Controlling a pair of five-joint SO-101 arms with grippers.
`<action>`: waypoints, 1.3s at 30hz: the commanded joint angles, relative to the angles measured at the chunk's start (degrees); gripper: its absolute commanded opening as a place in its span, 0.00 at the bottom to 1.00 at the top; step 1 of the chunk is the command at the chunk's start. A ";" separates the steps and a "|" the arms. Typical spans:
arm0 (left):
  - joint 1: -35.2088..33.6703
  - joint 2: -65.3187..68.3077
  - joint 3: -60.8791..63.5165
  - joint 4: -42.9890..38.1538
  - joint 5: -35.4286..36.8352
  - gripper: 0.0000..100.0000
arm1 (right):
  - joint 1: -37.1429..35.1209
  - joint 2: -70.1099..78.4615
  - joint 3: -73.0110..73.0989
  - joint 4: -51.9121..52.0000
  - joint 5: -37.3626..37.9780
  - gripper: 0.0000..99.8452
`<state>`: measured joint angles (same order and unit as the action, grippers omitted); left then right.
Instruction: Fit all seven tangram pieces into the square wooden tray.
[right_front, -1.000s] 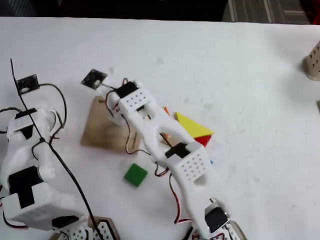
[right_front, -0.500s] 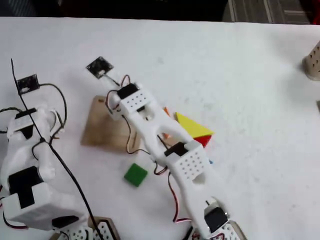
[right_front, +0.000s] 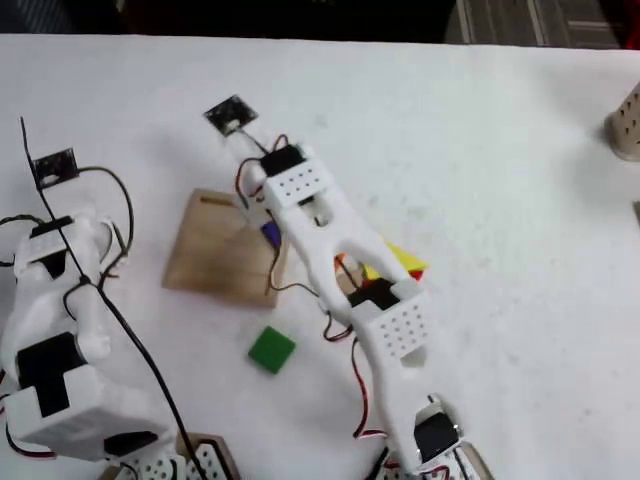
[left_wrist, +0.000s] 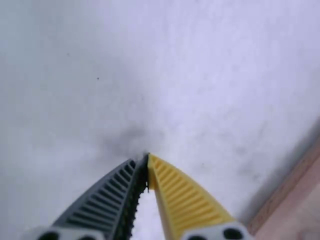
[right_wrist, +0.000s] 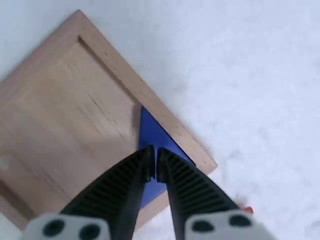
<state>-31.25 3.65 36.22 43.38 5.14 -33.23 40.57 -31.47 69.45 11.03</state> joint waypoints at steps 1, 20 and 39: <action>0.04 -3.30 -0.53 -1.23 0.44 0.03 | 0.75 -9.27 -1.93 7.16 -0.18 0.02; 0.13 -3.30 -0.53 -1.23 0.26 0.03 | 12.09 -35.30 34.55 6.11 -0.44 0.02; 0.75 -3.30 -0.26 -1.23 0.35 0.03 | 9.63 -34.51 50.73 -19.38 6.59 0.21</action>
<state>-31.08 3.65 36.22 43.38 5.14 -23.38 5.23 20.31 50.11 15.16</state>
